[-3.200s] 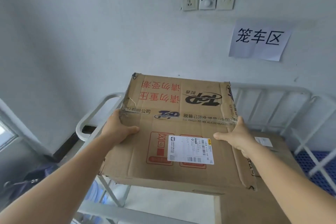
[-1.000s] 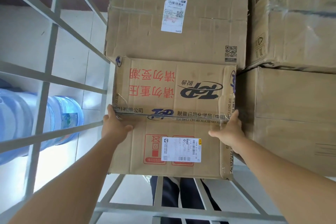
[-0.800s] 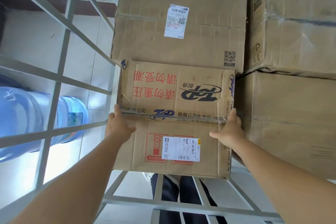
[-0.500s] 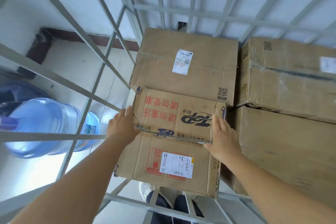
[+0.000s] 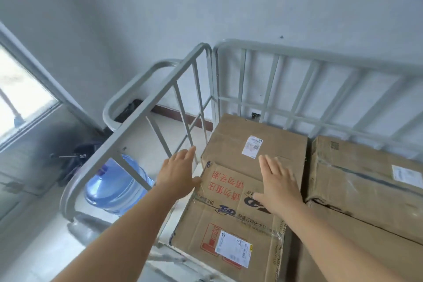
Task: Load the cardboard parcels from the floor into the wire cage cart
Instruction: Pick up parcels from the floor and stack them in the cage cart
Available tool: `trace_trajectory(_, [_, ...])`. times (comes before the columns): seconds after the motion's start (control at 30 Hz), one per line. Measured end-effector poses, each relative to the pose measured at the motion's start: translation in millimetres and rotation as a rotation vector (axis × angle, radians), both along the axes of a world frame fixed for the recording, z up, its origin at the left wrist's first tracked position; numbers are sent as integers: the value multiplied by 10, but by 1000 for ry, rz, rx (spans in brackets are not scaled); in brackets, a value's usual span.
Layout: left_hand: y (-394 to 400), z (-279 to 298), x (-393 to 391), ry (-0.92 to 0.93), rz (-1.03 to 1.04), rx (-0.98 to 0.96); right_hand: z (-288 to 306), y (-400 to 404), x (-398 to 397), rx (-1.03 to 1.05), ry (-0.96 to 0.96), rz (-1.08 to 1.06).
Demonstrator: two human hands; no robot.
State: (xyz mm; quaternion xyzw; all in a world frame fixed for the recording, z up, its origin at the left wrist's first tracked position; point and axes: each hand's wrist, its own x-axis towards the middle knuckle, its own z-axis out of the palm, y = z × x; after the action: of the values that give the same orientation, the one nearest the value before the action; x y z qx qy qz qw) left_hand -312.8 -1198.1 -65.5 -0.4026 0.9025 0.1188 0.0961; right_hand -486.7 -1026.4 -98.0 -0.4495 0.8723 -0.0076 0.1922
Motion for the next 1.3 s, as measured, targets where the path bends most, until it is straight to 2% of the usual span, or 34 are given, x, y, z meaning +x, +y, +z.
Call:
trace_trajectory(0.13, [244,568,464,108,22,-63,529,51,397,-89,42,65])
trace_trajectory(0.4, [866,1517,1686,188,113,-241,1494,317,1437,-260,109,184])
trace_trajectory(0.67, [1475,2081,2644,231,265,-318,2126,471,2410,-365,113,375])
trace_trajectory(0.8, [1834,2048,3112,231,410,-324,2140,541,2820,-366,118,513])
trace_trajectory(0.97, [2399,1803,3727,129,626,-287,1943,669,3322,-304,69,698])
trace_trajectory(1.3, [3800,1160,4892,1,1108,-96,1373,1083,4488,-141,41,1098])
